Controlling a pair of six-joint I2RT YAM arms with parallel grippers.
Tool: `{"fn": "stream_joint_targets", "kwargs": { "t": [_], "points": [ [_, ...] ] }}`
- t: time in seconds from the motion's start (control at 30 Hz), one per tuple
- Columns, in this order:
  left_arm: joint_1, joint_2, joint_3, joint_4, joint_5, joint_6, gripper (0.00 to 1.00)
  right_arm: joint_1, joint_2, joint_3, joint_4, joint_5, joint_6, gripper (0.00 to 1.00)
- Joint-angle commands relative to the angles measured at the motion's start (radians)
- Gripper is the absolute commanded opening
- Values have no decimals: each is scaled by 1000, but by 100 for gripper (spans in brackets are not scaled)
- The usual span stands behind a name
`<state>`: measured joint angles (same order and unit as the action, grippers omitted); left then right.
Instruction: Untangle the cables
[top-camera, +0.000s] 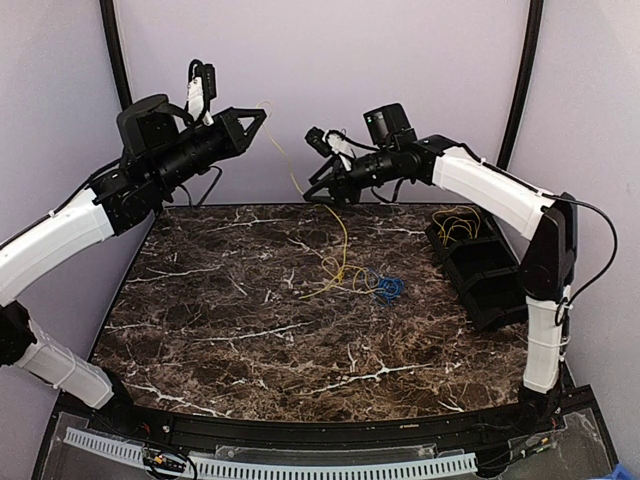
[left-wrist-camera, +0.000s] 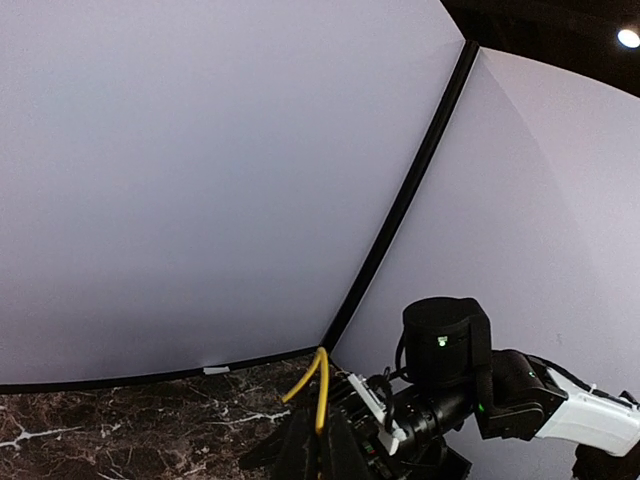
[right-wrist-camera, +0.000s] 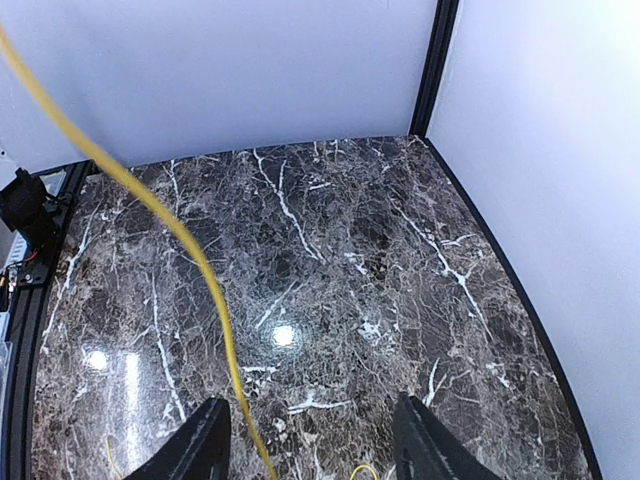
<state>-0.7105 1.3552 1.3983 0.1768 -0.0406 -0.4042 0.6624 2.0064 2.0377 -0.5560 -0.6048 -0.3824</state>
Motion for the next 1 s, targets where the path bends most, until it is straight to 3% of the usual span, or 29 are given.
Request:
{"fn": "stream_joint_targets", "kwargs": {
  "t": [0.0, 0.1, 0.2, 0.23, 0.37, 0.43, 0.5, 0.53, 0.7, 0.8, 0.87, 0.97],
  "points": [
    [3, -10, 3, 47, 76, -47, 0, 11, 61, 27, 44, -39, 47, 53],
    [3, -22, -7, 44, 71, -53, 0, 12, 50, -2, 40, -121, 41, 37],
    [4, -32, -19, 45, 62, -54, 0, 11, 29, -47, 57, -150, 47, 4],
    [4, -35, -26, 47, 60, -53, 0, 8, 20, -62, 69, -153, 58, 0],
    [4, -48, -60, 56, 23, -64, 0, -25, -50, -117, 117, -160, 101, 0],
    [3, -53, -96, 67, -7, -94, 27, -58, -76, -113, 97, -139, 96, 0],
    [3, -49, -139, 76, -31, -165, 76, -107, -95, -92, 55, -117, 78, 0],
    [3, -34, -150, 71, -28, -190, 93, -135, -108, -83, 32, -105, 67, 0],
    [3, 52, -189, 82, 167, -325, 99, -295, -185, -96, -5, -10, 8, 0],
    [0, 116, -210, 212, 330, -356, 99, -392, -209, -79, -27, 39, -22, 0],
    [-27, 158, -199, 301, 397, -341, 99, -459, -219, -68, -37, 78, -46, 0],
    [-125, 234, -102, 284, 424, -229, 99, -528, -228, -66, -43, 160, -105, 0]
  ]
}}
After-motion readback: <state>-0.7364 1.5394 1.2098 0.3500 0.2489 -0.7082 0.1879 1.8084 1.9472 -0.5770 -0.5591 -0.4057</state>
